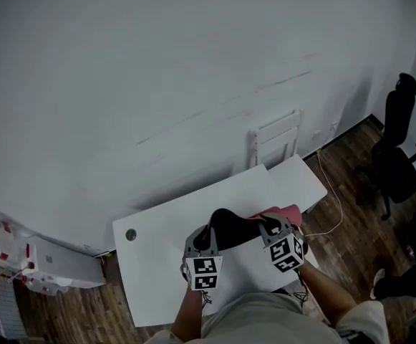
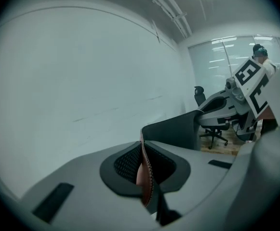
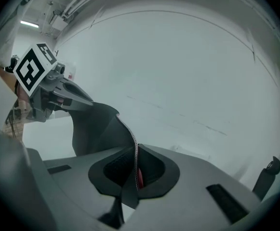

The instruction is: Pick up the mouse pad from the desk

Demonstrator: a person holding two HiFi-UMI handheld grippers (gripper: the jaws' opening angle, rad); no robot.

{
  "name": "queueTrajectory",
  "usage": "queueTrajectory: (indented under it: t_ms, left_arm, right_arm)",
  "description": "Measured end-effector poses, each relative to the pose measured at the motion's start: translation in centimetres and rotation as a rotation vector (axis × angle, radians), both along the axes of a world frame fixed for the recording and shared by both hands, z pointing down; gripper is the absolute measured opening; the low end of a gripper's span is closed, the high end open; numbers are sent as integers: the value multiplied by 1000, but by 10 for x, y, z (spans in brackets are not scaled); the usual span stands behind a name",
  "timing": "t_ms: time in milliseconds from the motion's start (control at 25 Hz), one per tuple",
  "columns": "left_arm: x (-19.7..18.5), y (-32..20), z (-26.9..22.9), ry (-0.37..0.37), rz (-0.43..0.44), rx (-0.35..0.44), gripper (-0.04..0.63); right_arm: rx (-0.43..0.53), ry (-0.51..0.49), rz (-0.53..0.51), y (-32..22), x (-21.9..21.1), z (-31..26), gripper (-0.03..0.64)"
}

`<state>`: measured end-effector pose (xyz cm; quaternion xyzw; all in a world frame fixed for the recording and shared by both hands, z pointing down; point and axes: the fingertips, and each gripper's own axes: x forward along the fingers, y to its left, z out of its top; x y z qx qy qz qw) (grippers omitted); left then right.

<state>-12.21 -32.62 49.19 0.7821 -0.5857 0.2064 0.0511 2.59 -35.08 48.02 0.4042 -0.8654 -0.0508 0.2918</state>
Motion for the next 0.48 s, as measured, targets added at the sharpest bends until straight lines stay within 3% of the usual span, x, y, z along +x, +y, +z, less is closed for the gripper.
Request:
queueTrajectory:
  t_ms: [160,320,480]
  left_arm:
    - [2,0,-20,35,14,36,28]
    - [-11,-6,-42,74,-38,69,28]
    - [-23,-14,-83,89,-76,175,28]
  right_arm:
    - [20,-23,17,-2,-3,-13,49]
    - [99,10,3,-7,-15,-33,49]
    - [182,-15,14,-16,-17,-69,49]
